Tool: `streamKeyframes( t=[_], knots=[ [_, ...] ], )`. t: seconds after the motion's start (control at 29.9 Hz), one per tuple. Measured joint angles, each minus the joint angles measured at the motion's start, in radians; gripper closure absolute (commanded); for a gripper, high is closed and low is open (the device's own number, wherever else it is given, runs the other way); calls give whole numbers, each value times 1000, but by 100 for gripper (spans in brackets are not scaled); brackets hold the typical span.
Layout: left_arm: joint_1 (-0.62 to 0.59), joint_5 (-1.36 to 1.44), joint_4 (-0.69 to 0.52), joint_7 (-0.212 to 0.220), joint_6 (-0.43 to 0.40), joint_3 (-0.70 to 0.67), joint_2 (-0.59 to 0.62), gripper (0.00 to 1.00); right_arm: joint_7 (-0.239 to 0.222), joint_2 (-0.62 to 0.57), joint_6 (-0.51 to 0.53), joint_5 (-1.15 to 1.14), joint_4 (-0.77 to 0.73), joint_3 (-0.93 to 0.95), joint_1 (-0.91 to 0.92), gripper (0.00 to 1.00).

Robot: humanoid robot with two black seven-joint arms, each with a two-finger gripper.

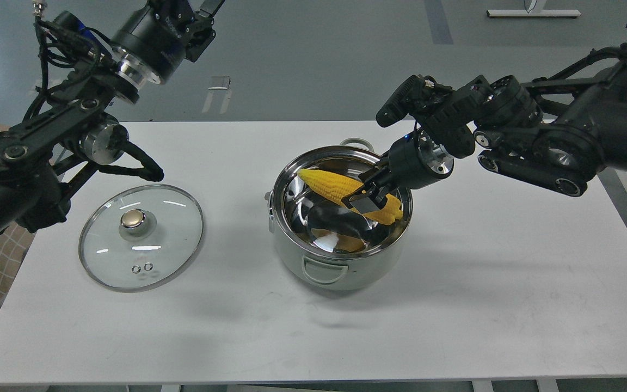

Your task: Open pot and put corn in

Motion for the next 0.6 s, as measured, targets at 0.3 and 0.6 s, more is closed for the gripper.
streamKeyframes(
  t=[0.3,0.6],
  knots=[
    [0,0,6,0,0,4,-5,3,0,-17,-4,163,-100,71,11,5],
    [0,3,64,0,-8,16,-73,3,0,-16,-14,537,-450,241,-93,2]
  ],
)
